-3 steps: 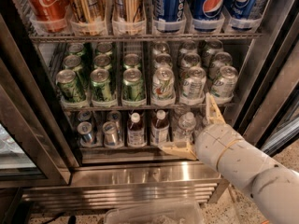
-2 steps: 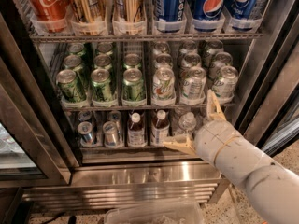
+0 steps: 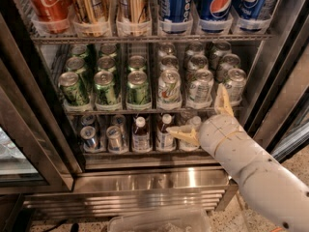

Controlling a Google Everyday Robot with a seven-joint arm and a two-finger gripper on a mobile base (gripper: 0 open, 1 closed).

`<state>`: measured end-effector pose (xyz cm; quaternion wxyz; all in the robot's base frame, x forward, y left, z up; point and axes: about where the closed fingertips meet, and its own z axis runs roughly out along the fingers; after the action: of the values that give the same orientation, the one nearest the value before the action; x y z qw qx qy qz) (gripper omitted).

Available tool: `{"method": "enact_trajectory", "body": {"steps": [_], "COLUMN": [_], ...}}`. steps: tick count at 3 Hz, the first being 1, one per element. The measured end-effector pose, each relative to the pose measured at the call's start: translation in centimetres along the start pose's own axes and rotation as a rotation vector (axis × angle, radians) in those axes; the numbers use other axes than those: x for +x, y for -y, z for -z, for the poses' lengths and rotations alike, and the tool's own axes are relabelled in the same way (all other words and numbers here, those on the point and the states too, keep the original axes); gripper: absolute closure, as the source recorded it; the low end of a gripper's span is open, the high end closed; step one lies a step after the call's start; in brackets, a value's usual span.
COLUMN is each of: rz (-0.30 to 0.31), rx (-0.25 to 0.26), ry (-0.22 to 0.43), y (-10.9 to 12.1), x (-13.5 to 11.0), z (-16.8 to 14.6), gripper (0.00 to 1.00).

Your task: Pick 7up can from middle shelf of fridge

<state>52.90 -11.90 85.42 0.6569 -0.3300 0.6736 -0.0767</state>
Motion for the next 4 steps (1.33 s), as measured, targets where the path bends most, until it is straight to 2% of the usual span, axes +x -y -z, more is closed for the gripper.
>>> {"method": "enact_trajectory", "body": {"steps": [1, 2, 4], "rz": [-0.041, -0.116, -0.221], "rx": [0.033, 0.047, 0.056], "ry": [0.009, 0.018, 0.036], "y": [1.0, 2.1, 3.4], "x": [0.1, 0.5, 1.0], "z": [-1.5, -2.6, -3.2], "gripper": [0.0, 0.0, 0.0]}}
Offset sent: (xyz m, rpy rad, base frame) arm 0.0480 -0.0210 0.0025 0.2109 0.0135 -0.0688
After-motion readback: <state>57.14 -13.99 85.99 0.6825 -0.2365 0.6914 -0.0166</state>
